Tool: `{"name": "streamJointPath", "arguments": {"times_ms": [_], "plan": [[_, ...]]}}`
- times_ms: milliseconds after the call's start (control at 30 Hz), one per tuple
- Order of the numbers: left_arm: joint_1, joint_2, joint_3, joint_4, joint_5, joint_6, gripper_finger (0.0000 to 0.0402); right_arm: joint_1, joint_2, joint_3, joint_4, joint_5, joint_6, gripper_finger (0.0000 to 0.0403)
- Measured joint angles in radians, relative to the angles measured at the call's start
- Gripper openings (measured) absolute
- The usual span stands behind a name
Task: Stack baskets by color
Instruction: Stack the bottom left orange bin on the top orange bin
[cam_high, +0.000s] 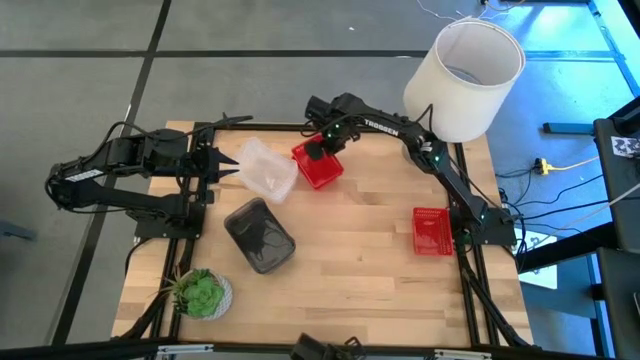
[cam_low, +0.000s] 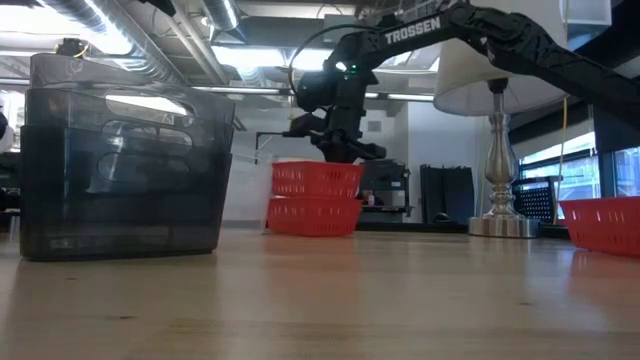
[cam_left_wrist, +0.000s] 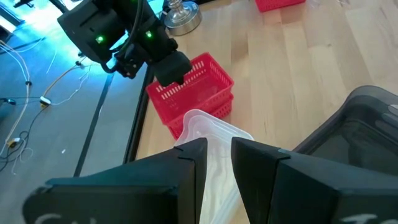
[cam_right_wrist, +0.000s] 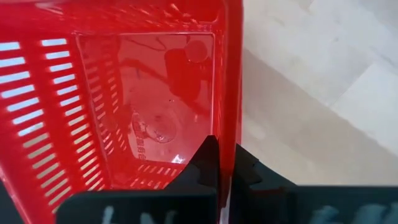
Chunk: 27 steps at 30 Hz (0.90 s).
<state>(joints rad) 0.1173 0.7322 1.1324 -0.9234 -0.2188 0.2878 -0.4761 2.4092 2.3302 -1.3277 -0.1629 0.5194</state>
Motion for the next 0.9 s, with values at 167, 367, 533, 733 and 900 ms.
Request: {"name": "streamJointPath", "arguments": {"times_ms": [167,367,533,733,900], "plan": [[0.000,0.000,0.000,0.000,0.000,0.000,0.0066,0.000,0.000,0.000,-0.036,-0.004,0.000,0.0000],[0.000,0.000,0.000,0.000,0.000,0.000,0.0066,-0.008,0.000,0.000,-0.034,-0.006,-0.003,0.0000],[0.000,0.000,0.000,0.000,0.000,-0.001,0.0066,-0.008,0.000,0.000,-0.033,-0.013,-0.002,0.0017],[0.000,0.000,0.000,0.000,0.000,-0.001,0.0066,-0.007,0.000,0.000,-0.034,-0.055,-0.005,0.0053],[0.000,0.000,0.000,0.000,0.000,-0.020,0.0066,-0.008,0.001,0.000,-0.035,-0.052,0.000,0.0065]]}}
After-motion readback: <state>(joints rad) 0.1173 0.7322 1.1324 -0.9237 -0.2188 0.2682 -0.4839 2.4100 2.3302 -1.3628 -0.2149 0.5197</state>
